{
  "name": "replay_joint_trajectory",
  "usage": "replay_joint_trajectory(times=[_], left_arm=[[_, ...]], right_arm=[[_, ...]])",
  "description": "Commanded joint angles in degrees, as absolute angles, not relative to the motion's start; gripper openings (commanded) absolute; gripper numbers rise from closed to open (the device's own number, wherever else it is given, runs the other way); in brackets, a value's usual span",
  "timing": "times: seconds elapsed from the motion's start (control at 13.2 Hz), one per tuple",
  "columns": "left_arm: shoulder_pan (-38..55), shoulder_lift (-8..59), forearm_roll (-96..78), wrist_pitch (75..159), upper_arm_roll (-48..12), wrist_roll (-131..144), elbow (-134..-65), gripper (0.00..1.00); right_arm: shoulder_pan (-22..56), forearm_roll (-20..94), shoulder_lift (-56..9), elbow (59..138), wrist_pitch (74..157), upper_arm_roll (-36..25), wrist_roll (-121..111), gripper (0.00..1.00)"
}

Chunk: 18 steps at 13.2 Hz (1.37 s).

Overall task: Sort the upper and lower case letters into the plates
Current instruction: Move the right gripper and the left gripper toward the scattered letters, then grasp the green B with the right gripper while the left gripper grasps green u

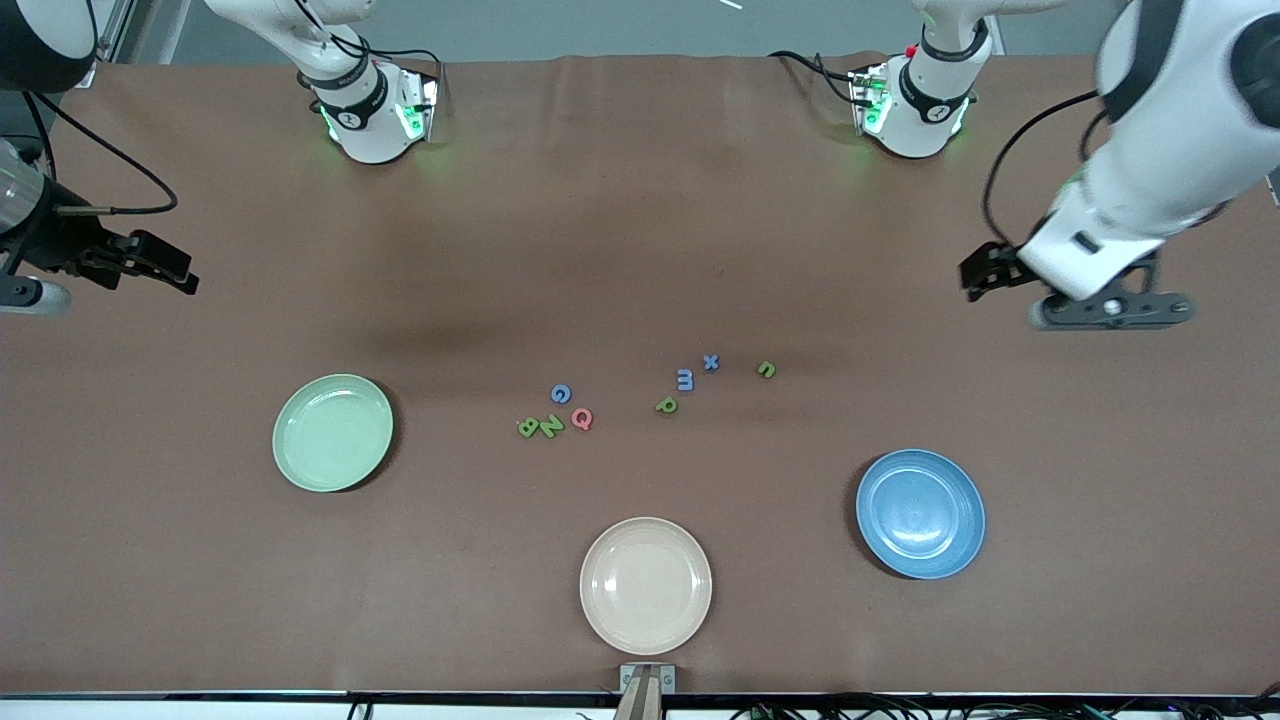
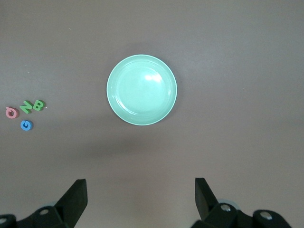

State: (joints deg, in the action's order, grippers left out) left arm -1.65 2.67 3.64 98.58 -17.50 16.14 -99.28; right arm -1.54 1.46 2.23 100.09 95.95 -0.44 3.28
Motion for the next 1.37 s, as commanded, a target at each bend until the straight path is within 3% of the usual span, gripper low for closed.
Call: replay_joint_trajectory(times=[0.0, 0.15, 0.38, 0.76, 0.99, 1.29], left_arm=[[-1.8, 1.3, 3.3, 108.1, -21.1, 23.0, -108.7, 1.0], [-1.8, 2.1, 3.2, 118.2, -23.6, 24.5, -116.5, 1.0], [-1.8, 6.2, 3.3, 132.2, -26.2, 35.0, -123.4, 1.0], [0.8, 17.4, 9.8, 142.4, -26.4, 59.7, -123.6, 0.99], [1.1, 24.1, 16.7, 148.6, -26.4, 73.9, -123.1, 0.94], [2.9, 30.4, 23.6, 149.1, -26.5, 89.3, -120.2, 0.86]], right_arm=[[-1.0, 1.0, -7.6, 94.0, 95.6, -1.0, 2.7, 1.0], [-0.6, 0.9, -13.2, 90.5, 95.5, -0.9, 3.3, 1.0], [3.6, 3.8, -14.5, 90.8, 98.9, -0.6, 15.2, 1.0], [16.4, 4.0, -26.0, 91.1, 115.3, -0.6, 39.2, 1.0], [21.5, 3.9, -31.5, 91.8, 123.3, -0.7, 48.2, 1.0], [24.6, 2.4, -37.5, 92.4, 131.7, -1.0, 52.5, 0.92]])
